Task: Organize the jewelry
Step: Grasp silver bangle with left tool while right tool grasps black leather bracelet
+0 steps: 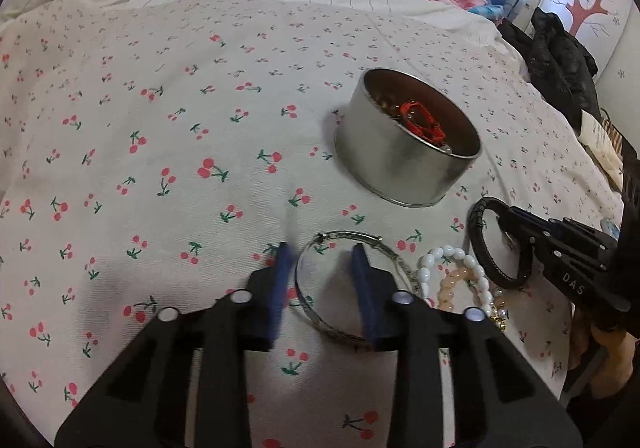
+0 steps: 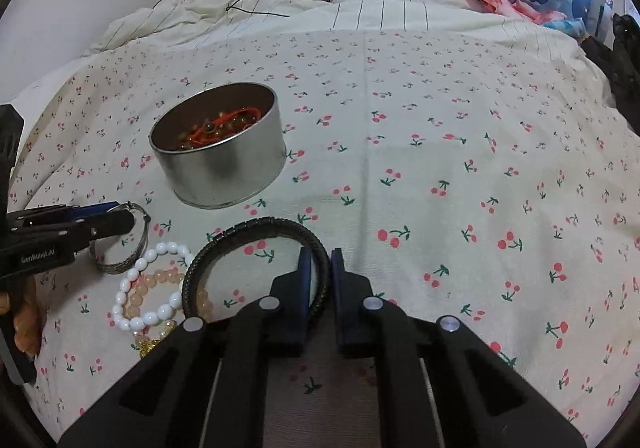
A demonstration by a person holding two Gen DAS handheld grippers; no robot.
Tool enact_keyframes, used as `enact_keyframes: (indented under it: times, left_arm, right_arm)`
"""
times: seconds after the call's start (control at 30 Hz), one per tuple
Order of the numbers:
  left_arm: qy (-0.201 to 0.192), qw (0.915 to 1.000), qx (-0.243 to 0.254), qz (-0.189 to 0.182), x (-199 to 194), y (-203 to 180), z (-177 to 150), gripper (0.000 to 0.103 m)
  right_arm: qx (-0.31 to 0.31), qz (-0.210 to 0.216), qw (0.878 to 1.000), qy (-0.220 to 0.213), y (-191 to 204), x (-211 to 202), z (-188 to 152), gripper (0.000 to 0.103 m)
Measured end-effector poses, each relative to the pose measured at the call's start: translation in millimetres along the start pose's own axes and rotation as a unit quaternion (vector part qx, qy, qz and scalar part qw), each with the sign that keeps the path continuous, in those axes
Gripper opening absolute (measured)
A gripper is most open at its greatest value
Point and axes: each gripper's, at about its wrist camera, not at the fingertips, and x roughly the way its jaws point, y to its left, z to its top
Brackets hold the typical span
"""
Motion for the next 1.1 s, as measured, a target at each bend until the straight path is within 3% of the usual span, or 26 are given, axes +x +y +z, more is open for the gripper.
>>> enact_keyframes:
  times: [0.07, 0.2, 0.23, 0.37, 0.4, 0.43, 0.47, 0.53, 0.67, 0.77, 0.83, 1.1]
  left_arm:
    - [-0.001, 0.9999, 0.010, 0.005, -0.1, -2.3, 0.6, 0.024]
    - [0.009, 0.9987, 0.037, 0.033, 1.9, -11.0, -2.2, 0.029]
    - [0.010, 0.9988, 0.035, 0.034, 2.2, -10.5, -2.4, 0.032]
    - [0.017, 0.9990, 0.030, 0.027, 2.5, -8.4, -2.5, 0.033]
    - [0.016, 0.9989, 0.034, 0.029, 2.2, -9.9, -3.0, 0.030]
    - [0.014, 0.9988, 0.037, 0.030, 1.3, -10.8, -3.2, 0.019]
    - [0.012, 0.9988, 0.038, 0.029, 0.2, -10.9, -2.5, 0.010]
    - [0.007, 0.9992, 0.035, 0.018, -2.7, -10.2, -1.0, 0.006]
    - [-0.009, 0.9988, 0.045, 0.016, -8.9, -15.9, 0.0, 0.006]
    - [0.003, 0.9985, 0.048, 0.024, -3.6, -16.9, -1.4, 0.006]
    - [0.008, 0.9986, 0.045, 0.026, -0.8, -16.2, -1.9, 0.007]
    - [0.012, 0.9978, 0.057, 0.031, 3.5, -22.4, -4.5, 0.019]
  right_arm:
    - [0.005, 0.000, 1.000, 0.007, -1.8, 3.1, 0.4, 0.013]
    - [-0.006, 0.011, 1.000, 0.014, 1.2, 5.1, 0.0, 0.042]
    - [-0.017, 0.003, 1.000, 0.016, 5.7, 5.7, -1.1, 0.042]
    - [-0.031, -0.009, 0.999, 0.016, 10.3, 6.7, -2.8, 0.040]
    - [-0.030, -0.010, 0.999, 0.014, 10.0, 6.0, -3.0, 0.030]
    - [-0.029, -0.010, 0.999, 0.011, 9.6, 4.6, -3.0, 0.017]
    - [-0.024, -0.011, 1.000, 0.006, 8.4, 2.7, -3.0, 0.013]
    - [-0.016, -0.009, 1.000, -0.012, 6.0, -3.7, -3.0, 0.009]
    - [-0.007, -0.010, 0.999, -0.043, 2.8, -16.0, -0.9, 0.009]
    - [0.005, -0.010, 1.000, -0.024, -1.8, -8.4, -0.5, 0.009]
    - [0.011, -0.008, 1.000, -0.006, -4.2, -1.5, -0.5, 0.020]
    - [-0.001, -0.010, 1.000, 0.001, -1.4, 2.7, -1.9, 0.019]
